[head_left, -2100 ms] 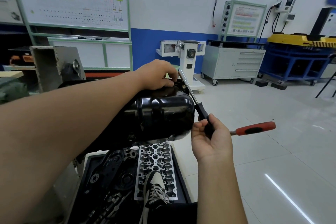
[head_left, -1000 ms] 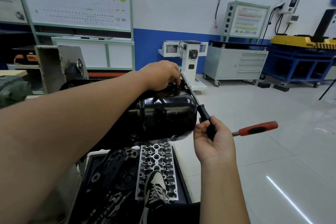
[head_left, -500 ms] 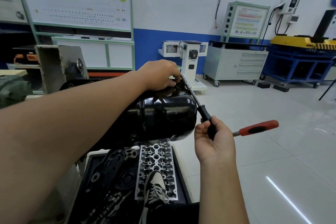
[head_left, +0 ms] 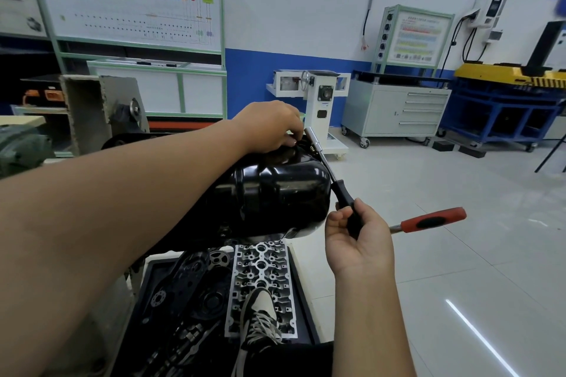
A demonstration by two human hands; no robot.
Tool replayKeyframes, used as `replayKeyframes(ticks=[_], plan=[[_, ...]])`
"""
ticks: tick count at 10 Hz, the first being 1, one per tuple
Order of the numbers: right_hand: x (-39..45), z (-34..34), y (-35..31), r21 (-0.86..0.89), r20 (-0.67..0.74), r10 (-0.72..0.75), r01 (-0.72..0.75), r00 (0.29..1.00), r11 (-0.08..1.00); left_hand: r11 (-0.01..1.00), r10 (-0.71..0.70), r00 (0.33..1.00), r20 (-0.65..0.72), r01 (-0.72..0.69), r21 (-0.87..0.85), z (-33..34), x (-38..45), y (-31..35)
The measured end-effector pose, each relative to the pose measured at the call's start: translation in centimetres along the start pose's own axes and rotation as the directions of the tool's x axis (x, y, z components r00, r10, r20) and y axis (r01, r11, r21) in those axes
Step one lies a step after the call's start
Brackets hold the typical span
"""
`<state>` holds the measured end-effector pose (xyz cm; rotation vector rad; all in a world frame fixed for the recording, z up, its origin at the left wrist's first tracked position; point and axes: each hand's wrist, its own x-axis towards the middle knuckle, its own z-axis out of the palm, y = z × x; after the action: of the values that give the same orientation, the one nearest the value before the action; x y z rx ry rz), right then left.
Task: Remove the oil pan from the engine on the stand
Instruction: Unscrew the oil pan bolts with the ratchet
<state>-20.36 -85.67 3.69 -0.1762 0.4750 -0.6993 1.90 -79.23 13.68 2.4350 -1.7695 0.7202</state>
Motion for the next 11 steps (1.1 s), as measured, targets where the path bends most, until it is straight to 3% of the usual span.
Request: replayKeyframes(ticks=[2, 4, 5, 7, 9, 10, 11], plan=[[0.15, 0.03, -0.05, 0.003, -0.013, 0.003, -0.003, 1.0, 1.0, 0.994, 0.033, 0.995, 0.09, -0.022, -0.11, -0.15, -0.27, -0.14], [0.21, -0.04, 0.0, -0.002, -0.012, 0.004, -0.004, 1.0, 1.0, 0.998, -0.033, 0.998, 0.058, 0.036, -0.048, -0.14, -0.05, -0.08], [0.19, -0.08, -0.02, -0.001, -0.016, 0.006, -0.006, 1.0, 1.0, 0.994, -0.008, 0.993, 0.119, 0.02, -0.105, -0.2, -0.15, -0.28], [0.14, -0.05, -0.06, 0.011, -0.015, 0.014, -0.014, 1.0, 1.0, 0.997, -0.031, 0.998, 0.059, 0.035, -0.069, 0.06, 0.05, -0.21], [0.12, -0.05, -0.09, 0.011, -0.008, 0.018, -0.018, 1.0, 1.0, 0.982, 0.019, 0.993, 0.12, 0.004, -0.188, -0.01, -0.03, -0.49], [0.13, -0.02, -0.12, 0.021, -0.004, 0.02, -0.02, 1.0, 1.0, 0.994, -0.008, 0.996, 0.091, 0.017, -0.106, 0.17, 0.09, -0.31], [0.1, 0.01, -0.12, 0.026, -0.001, 0.023, -0.023, 1.0, 0.999, 0.99, -0.04, 0.996, 0.075, 0.049, -0.131, 0.26, 0.07, -0.61]])
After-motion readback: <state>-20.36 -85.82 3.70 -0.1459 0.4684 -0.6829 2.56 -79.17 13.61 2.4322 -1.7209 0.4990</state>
